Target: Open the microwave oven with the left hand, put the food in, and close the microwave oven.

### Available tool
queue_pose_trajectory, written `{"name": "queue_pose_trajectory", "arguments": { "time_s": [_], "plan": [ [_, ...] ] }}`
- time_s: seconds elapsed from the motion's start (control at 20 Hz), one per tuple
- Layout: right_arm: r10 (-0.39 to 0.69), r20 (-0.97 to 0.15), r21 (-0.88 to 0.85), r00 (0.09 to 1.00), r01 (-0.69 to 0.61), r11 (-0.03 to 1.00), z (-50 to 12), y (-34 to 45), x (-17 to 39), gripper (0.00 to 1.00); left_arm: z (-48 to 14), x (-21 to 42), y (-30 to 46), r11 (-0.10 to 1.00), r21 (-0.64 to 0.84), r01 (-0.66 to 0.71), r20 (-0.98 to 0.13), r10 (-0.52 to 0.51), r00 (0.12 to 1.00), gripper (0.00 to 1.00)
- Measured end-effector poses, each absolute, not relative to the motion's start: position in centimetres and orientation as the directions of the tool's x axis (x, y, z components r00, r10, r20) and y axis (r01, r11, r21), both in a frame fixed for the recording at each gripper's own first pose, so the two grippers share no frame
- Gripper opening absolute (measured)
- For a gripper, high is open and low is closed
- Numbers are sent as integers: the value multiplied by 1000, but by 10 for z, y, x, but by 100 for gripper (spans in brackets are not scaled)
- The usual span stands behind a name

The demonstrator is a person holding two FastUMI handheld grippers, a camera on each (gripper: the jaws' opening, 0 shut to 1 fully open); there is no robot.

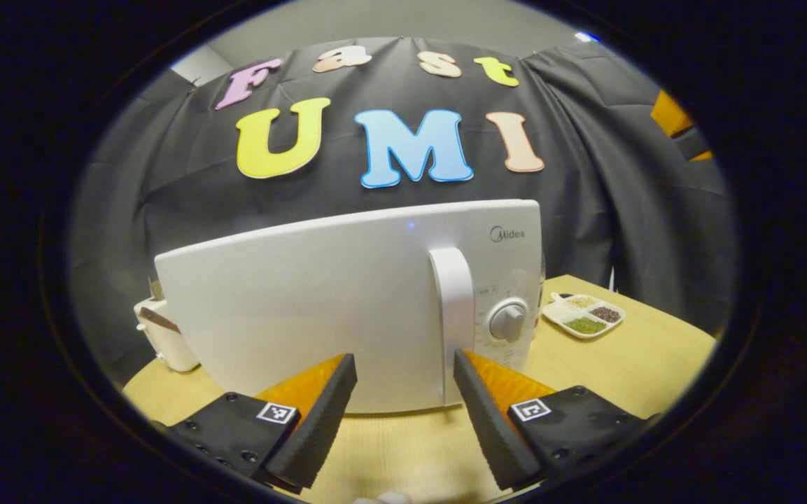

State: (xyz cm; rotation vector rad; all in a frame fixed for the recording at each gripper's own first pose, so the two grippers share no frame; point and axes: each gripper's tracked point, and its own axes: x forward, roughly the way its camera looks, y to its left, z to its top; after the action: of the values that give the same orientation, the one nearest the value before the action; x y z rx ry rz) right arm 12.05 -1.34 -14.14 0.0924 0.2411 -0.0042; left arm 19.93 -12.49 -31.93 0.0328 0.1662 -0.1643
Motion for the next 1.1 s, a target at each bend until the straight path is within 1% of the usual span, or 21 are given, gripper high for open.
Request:
{"name": "queue_pose_trajectory", "arguments": {
  "time_s": [0.15,0.2,0.25,0.35,0.45,0.55,0.65,0.8,0.85,0.9,1.1],
  "plan": [
    [22,-250,90,968,0,996,-144,-11,120,98,-318,202,-125,990,-1,144,-158,-142,977,99],
    [28,-253,88,967,-6,996,-143,-9,119,98,-316,209,-121,994,24,107,-145,-103,984,95],
    [27,-252,77,967,-8,997,-143,-10,118,98,-313,207,-132,987,15,159,-175,-154,972,96],
    [34,-247,64,969,-19,998,-141,-9,115,98,-310,209,-130,992,13,128,-138,-125,983,96],
    [36,-249,55,968,-23,998,-142,-11,112,98,-311,204,-130,992,28,123,-145,-117,982,96],
    [34,-240,62,970,-20,998,-138,-13,110,98,-298,203,-129,992,28,123,-123,-118,985,95],
    [37,-235,72,971,-20,997,-136,-13,106,98,-288,193,-134,989,12,145,-121,-142,982,96],
    [49,-220,71,974,-34,997,-126,-11,97,98,-265,172,-125,989,30,141,-116,-137,984,95],
    [53,-212,69,976,-39,997,-123,-10,93,93,-255,161,-120,990,22,138,-114,-135,984,96],
    [60,-209,67,976,-47,997,-120,-7,89,98,-244,151,-115,991,9,136,-111,-134,985,95],
    [79,-177,77,981,-67,995,-98,-2,68,98,-191,110,-73,997,-30,72,-95,-75,993,96]
  ]
}}
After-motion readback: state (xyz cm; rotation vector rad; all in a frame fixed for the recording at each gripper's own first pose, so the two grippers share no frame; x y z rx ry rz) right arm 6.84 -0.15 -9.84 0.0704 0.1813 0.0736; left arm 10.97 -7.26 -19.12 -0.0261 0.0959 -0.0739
